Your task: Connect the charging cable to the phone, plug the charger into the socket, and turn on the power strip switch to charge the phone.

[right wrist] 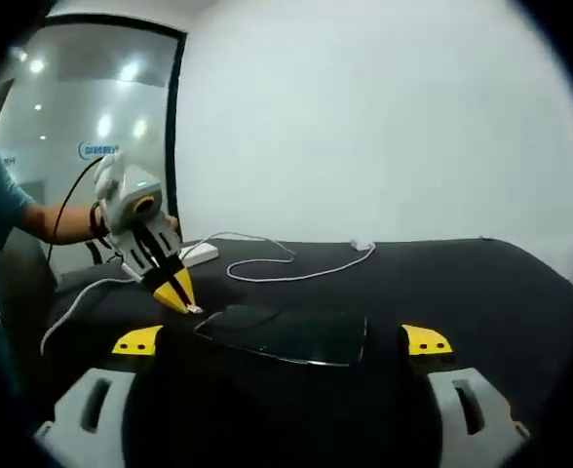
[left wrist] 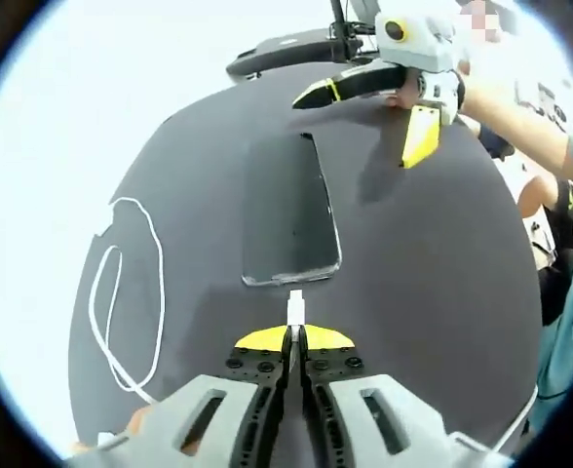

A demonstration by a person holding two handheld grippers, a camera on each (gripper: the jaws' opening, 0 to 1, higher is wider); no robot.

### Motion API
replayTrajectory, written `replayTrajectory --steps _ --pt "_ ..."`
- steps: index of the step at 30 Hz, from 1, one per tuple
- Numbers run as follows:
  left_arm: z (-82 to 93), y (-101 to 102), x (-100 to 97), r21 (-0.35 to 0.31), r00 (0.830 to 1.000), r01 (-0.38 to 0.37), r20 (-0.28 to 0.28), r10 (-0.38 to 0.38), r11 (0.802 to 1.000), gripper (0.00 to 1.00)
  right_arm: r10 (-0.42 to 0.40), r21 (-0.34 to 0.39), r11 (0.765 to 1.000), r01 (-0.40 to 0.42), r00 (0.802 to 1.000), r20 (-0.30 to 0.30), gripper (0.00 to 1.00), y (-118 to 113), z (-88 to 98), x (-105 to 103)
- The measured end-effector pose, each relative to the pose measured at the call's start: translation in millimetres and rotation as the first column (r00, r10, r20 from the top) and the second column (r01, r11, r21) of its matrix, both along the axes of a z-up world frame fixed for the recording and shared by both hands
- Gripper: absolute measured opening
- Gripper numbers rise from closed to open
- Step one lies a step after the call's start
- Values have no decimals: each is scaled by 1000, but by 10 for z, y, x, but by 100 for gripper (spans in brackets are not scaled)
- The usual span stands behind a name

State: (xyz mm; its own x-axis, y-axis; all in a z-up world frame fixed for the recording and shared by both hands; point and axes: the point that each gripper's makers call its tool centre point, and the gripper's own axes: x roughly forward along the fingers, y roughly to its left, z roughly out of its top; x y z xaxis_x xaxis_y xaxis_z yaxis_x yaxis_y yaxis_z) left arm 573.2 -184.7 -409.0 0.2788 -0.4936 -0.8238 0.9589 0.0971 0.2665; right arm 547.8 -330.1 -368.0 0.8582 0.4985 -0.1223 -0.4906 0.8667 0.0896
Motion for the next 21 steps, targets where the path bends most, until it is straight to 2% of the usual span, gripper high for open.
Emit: replayTrajectory --steps 5,9,21 --pt "-24 -13 22 4 1000 -13 -6 13 1000 2 19 27 999 -18 1000 -15 93 36 -13 23" --pt "-59 -40 12 15 1000 -19 -4 19 1000 2 26 8 1000 -26 999 -33 93 41 -83 42" --pt "-62 -50 36 8 999 -40 -8 40 999 2 14 12 1000 -14 999 -41 93 54 -93 70"
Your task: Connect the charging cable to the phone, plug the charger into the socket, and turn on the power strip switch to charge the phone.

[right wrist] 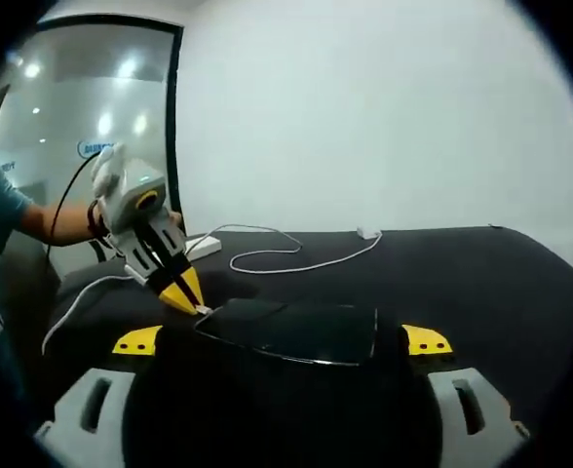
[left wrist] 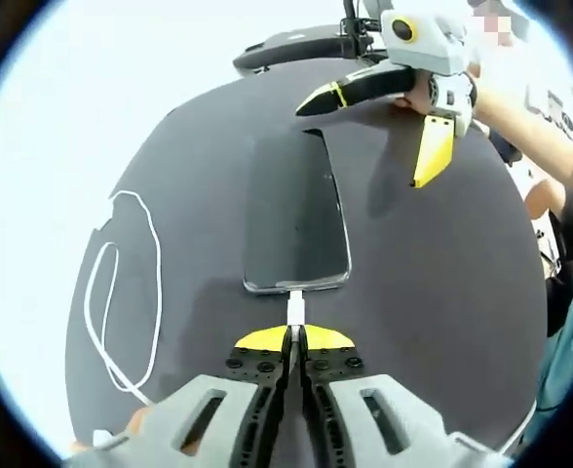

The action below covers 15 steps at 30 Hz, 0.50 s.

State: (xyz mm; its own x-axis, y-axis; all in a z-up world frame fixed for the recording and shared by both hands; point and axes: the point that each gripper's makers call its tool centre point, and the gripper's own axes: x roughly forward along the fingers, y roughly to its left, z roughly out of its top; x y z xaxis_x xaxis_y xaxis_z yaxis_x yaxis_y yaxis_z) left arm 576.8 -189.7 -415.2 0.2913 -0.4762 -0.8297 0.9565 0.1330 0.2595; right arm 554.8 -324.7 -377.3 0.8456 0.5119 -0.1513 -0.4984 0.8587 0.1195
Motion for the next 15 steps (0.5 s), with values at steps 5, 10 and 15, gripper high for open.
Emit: replayTrajectory --steps 5,10,15 --pt "-6 6 8 7 1000 -4 5 4 1000 2 -5 9 1000 5 1000 -4 93 4 5 20" --pt "-14 3 10 20 1000 -8 12 8 1000 2 10 -9 1000 -11 999 -34 93 55 -46 46" --pt "-20 -2 -4 52 1000 -3 9 2 999 2 10 -45 999 -13 998 -59 93 44 -92 114"
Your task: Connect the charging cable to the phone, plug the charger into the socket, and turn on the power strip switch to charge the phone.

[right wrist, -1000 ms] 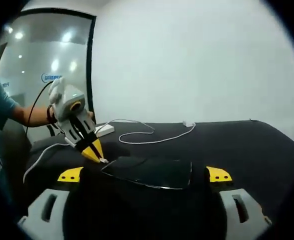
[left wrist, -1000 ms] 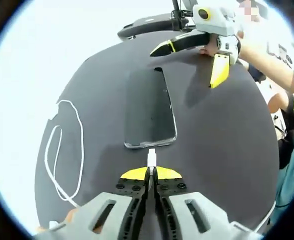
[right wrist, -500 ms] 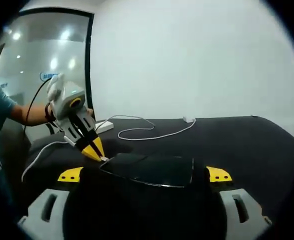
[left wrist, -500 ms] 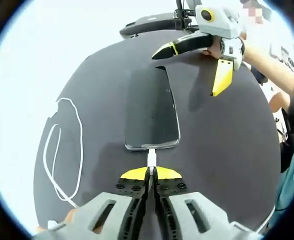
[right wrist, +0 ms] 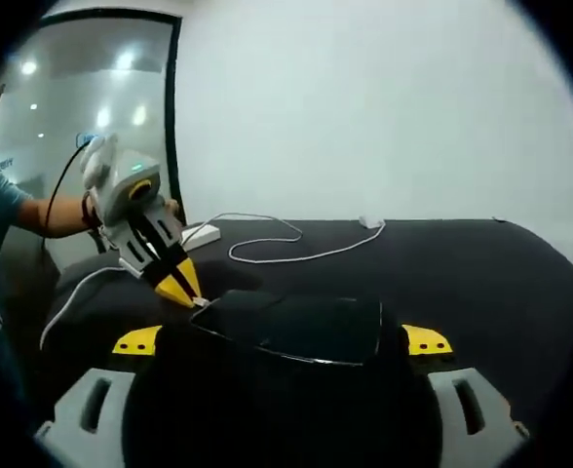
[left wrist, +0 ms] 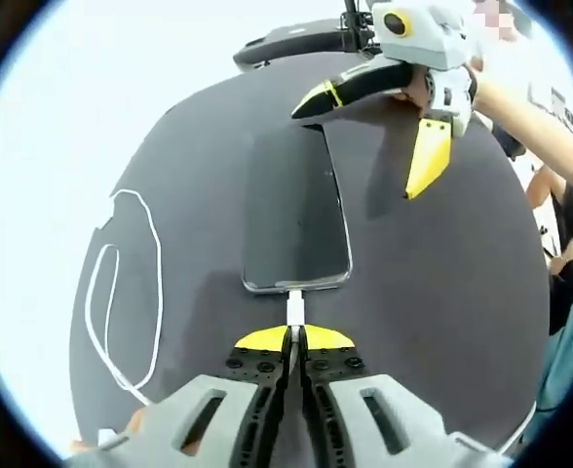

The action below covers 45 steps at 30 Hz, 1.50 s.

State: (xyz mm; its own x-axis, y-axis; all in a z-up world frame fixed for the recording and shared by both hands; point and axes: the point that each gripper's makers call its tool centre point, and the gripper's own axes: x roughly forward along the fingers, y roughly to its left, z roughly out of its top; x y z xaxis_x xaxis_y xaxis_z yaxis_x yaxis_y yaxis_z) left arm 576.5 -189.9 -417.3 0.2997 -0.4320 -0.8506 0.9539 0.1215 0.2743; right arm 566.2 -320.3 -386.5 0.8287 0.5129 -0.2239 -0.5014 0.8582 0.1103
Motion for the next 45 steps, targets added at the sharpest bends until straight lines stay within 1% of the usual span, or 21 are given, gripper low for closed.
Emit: replayTrajectory --steps 4,6,9,12,13,15,16,19,22,24,25,26,30,34,35,37,40,41,43,44,45 --pt "-9 -13 8 62 1000 15 -16 -14 998 2 -15 29 999 14 1000 7 93 -57 49 76" --pt "-10 -17 18 87 1000 25 -16 -24 996 2 -15 30 999 15 1000 4 93 -49 52 69" --pt "-19 -17 15 118 1000 19 -21 -16 993 2 -14 22 1000 15 1000 -9 93 -72 25 74" --pt "-32 -15 3 182 999 36 -12 -34 983 2 -12 36 999 12 1000 -18 93 -48 16 40" --pt "-38 -25 -1 183 1000 30 -15 -27 983 2 -11 37 999 12 1000 -18 93 -45 17 39" --pt "-38 -24 -8 206 999 40 -7 -40 978 2 -8 38 999 8 1000 -18 93 -40 17 42" --pt "-39 -30 -5 203 999 40 -7 -40 978 2 -8 39 999 9 1000 -19 93 -41 15 43" --pt "-33 -23 -22 234 999 47 -10 -46 971 2 -6 41 999 7 1000 -24 93 -54 6 50" --pt "-25 -11 -6 237 999 49 -12 -48 970 2 5 40 999 -4 1000 -29 93 -46 -9 46" --pt "-22 -7 5 216 999 36 -23 -32 976 2 9 39 999 -7 999 -36 93 -40 -26 41" --pt "-11 -34 18 180 1000 16 -23 -12 984 2 6 37 999 -4 999 -36 93 -47 -29 43" --pt "-3 -6 24 184 999 23 -31 -18 983 2 -1 35 999 2 999 -36 93 -71 -28 60" --pt "-12 -8 13 163 999 12 -40 -5 987 2 -1 48 999 3 999 -39 93 -79 -16 81" --pt "-15 -9 -3 167 999 16 -35 -10 986 2 -21 48 999 23 998 -52 93 -127 -37 119" --pt "-19 -14 9 172 999 18 -32 -12 985 2 -30 46 998 33 998 -64 93 -151 -54 138" --pt "-20 -17 12 180 999 24 -31 -19 983 2 -20 54 998 24 997 -74 93 -177 -63 186" --pt "-24 -20 18 190 999 32 -35 -25 981 2 10 34 999 -7 997 -80 93 -82 -97 168" --pt "-23 -21 18 194 999 38 -31 -32 980 2 14 16 1000 -12 997 -81 93 -53 -134 164" --pt "-25 -26 14 196 999 43 -28 -38 980 1 26 -30 999 -28 998 -66 93 -5 -167 142" --pt "-23 -48 18 185 999 46 -25 -42 982 1 44 -30 998 -46 997 -65 93 100 -176 81" --pt "-19 -64 22 175 999 47 -23 -43 984 1 48 -24 998 -50 997 -65 92 130 -169 69"
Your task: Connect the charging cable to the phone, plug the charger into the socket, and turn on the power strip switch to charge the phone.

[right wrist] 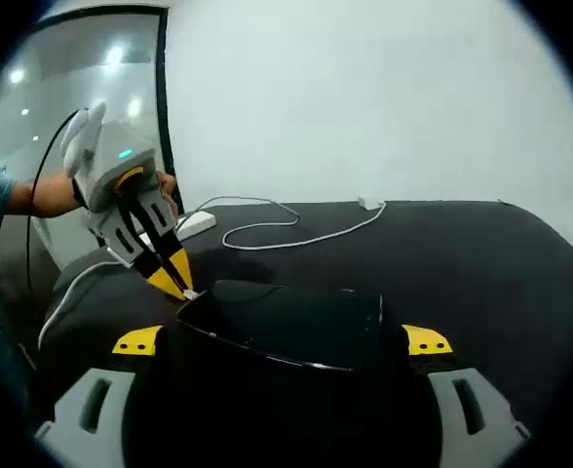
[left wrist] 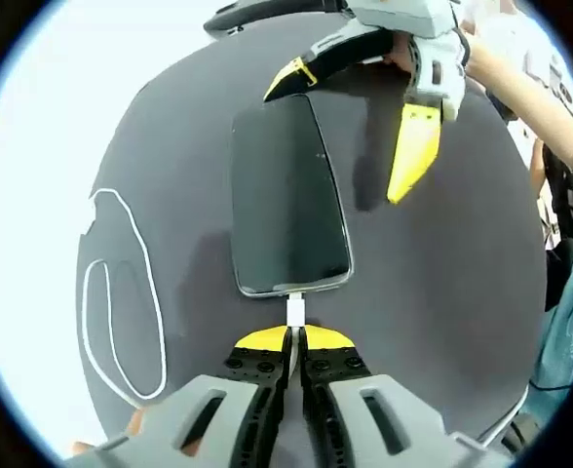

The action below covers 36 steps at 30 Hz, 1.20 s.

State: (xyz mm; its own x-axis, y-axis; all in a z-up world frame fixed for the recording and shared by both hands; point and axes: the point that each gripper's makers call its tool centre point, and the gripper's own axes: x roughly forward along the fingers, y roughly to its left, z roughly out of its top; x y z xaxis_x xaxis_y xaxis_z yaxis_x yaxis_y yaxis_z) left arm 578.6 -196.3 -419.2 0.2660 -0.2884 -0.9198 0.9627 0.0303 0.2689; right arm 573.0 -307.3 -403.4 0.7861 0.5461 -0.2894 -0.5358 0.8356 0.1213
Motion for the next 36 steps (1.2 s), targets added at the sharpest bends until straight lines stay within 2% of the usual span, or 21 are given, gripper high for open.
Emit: replayTrajectory --steps 2,4,5,7,8,10,11,14,19,22,25,29,31,34,36 --pt "-4 -1 1 6 1000 5 -1 -5 1000 1 -33 4 999 33 999 -2 93 -84 7 62" --pt "-6 3 4 -6 1000 0 -7 0 1000 1 -61 33 998 61 998 -7 93 -67 24 70" --pt "-5 2 9 -25 1000 -15 -25 14 1000 1 -87 74 993 88 996 -19 93 -77 52 86" --pt "-12 -25 19 -90 993 -97 -74 91 991 1 -72 69 995 73 997 -15 93 -87 51 85" --pt "-20 -2 24 -83 993 -90 -81 83 992 1 -72 65 995 73 997 -13 93 -91 48 92" --pt "-18 5 40 -93 994 -83 -77 76 992 0 -67 8 998 66 998 11 93 -86 8 100" --pt "-20 0 39 -94 994 -83 -76 76 992 0 -66 2 998 66 998 13 93 -68 -1 102" --pt "-26 -20 23 -78 996 -66 -66 61 995 0 -85 50 995 85 996 -2 93 -110 35 139" --pt "-26 -25 45 -66 996 -68 -64 64 996 0 -87 27 996 87 996 7 93 -67 22 120" --pt "-54 -7 75 -56 995 -82 -54 79 995 0 -94 53 994 94 996 -2 93 -66 40 109" --pt "-107 -38 74 -37 998 -59 -39 58 998 0 -94 32 995 93 996 8 93 -51 21 112" --pt "-114 -35 99 -49 998 -49 -45 46 998 0 -98 41 994 97 995 8 93 -54 32 114" --pt "-118 -42 89 -83 996 -68 -65 63 994 1 -93 1 996 93 995 24 93 -46 2 112" --pt "-103 -59 70 -183 990 -130 -77 117 974 2 -86 -3 996 86 996 28 93 -65 6 112" --pt "-62 -17 90 -208 988 -151 -73 138 966 5 -79 17 997 79 997 20 93 -71 30 98"
